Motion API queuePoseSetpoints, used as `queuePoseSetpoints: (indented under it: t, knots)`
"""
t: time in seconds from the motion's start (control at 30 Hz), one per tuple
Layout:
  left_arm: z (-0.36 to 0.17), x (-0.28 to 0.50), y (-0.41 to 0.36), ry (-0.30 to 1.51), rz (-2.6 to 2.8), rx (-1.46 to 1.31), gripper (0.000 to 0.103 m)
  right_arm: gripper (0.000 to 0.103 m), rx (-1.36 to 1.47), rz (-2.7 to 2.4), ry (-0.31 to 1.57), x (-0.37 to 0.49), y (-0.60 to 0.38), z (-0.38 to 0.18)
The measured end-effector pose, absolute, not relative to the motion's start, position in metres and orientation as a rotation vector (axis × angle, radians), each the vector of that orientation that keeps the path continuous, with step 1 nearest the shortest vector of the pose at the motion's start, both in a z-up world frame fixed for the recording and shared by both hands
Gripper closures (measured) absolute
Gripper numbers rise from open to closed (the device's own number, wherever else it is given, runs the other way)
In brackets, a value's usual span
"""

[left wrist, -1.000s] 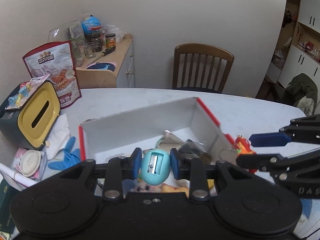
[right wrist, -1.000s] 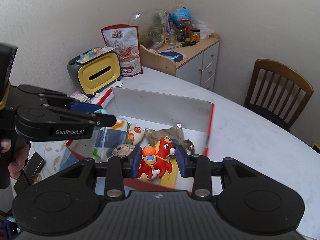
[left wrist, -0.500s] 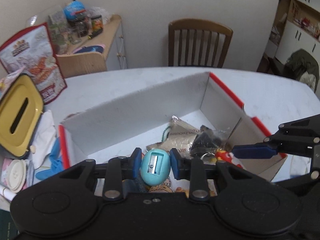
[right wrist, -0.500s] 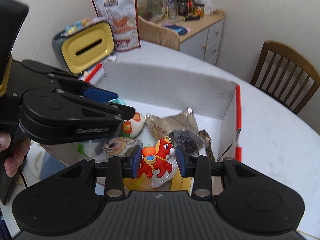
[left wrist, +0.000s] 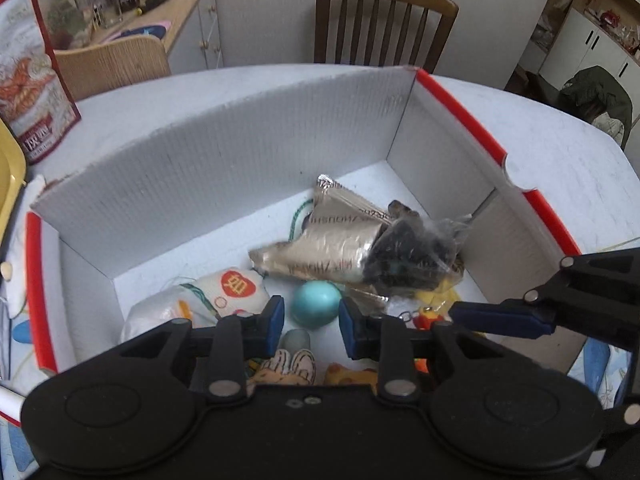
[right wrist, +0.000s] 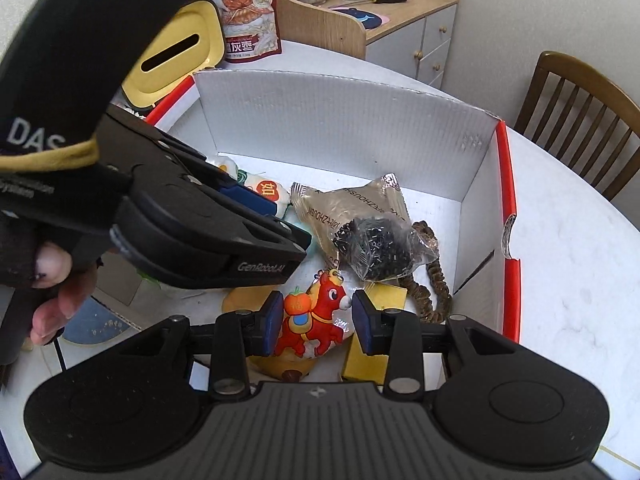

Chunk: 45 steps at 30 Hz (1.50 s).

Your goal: Organize objects

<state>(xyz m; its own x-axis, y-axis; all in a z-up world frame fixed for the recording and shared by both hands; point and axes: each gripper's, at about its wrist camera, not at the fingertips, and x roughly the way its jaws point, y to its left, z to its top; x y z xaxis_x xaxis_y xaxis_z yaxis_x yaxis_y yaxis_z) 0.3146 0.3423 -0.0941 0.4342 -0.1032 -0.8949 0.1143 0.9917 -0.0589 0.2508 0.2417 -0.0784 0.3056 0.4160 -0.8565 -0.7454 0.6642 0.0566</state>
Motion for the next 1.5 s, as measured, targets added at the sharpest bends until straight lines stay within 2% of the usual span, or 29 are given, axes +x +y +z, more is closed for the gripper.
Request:
queuePoseSetpoints:
  t: [0.17, 0.43, 0.67, 0.8, 0.97, 1.17, 1.37, 1.5]
  knots:
    - [-0.1, 0.316, 0.344, 1.142, -0.138, 0.005, 0.075, 0.066, -0.37, 0.791, 0.995, 0.251, 0.24, -0.078]
    - [-0.098, 0.309, 0.347, 1.133, -0.124, -0.021, 0.066, 0.062, -0.356, 0.783, 0.982, 0.246, 0.233, -0.068]
    - [-0.076, 0.292, 0.343, 1.066, -0.103, -0.019, 0.048, 0.052, -0.305, 0.789, 0.953, 0.238, 0.216, -0.047]
    - [-0.058, 0.275, 0.338, 1.008, -0.088, -0.022, 0.04, 0.05, -0.288, 0.807, 0.927, 0.228, 0.204, -0.032]
    - [-0.036, 0.252, 0.327, 0.943, -0.068, -0.014, 0.037, 0.046, -0.269, 0.845, 0.884, 0.213, 0.187, -0.013]
    - [-0.01, 0.221, 0.311, 0.856, -0.02, 0.002, 0.022, 0.044, -0.242, 0.892, 0.839, 0.194, 0.16, 0.006]
    - [0.012, 0.191, 0.29, 0.774, -0.003, 0.001, 0.009, 0.035, -0.238, 0.913, 0.781, 0.177, 0.131, 0.021]
    - [0.024, 0.172, 0.274, 0.73, 0.01, -0.002, 0.004, 0.034, -0.225, 0.931, 0.751, 0.166, 0.11, 0.029]
